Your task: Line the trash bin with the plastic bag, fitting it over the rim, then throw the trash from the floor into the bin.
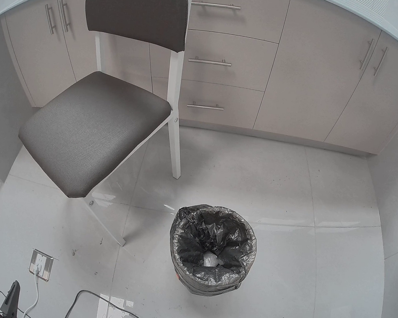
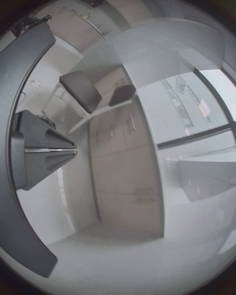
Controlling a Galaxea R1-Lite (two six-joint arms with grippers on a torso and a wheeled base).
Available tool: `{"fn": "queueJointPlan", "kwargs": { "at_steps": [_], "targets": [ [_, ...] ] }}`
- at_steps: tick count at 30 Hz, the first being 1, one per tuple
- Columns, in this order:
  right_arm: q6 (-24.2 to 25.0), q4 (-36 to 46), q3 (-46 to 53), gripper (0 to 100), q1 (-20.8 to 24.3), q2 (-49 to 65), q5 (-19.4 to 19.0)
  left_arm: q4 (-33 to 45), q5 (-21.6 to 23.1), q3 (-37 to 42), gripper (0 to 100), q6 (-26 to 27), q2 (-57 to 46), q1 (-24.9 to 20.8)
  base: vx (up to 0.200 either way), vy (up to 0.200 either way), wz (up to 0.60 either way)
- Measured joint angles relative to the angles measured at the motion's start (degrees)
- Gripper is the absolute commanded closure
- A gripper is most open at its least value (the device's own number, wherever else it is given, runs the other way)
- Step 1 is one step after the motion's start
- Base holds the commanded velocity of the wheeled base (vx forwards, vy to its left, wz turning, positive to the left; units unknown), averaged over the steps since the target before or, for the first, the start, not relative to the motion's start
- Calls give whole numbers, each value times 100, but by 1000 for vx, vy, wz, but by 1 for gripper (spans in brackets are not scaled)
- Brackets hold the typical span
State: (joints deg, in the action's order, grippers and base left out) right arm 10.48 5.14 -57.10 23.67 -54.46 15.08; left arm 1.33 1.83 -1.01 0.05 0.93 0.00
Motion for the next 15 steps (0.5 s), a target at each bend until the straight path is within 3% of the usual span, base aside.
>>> {"fn": "queueJointPlan", "kwargs": {
  "at_steps": [6, 15],
  "targets": [
    [-529, 818, -425, 100, -708, 1353, -13, 0, 2, 0, 0, 9, 0, 0, 0, 0, 0],
    [-1067, 1957, -957, 100, -1047, 2990, -37, -2, 0, 0, 0, 11, 0, 0, 0, 0, 0]
  ]
}}
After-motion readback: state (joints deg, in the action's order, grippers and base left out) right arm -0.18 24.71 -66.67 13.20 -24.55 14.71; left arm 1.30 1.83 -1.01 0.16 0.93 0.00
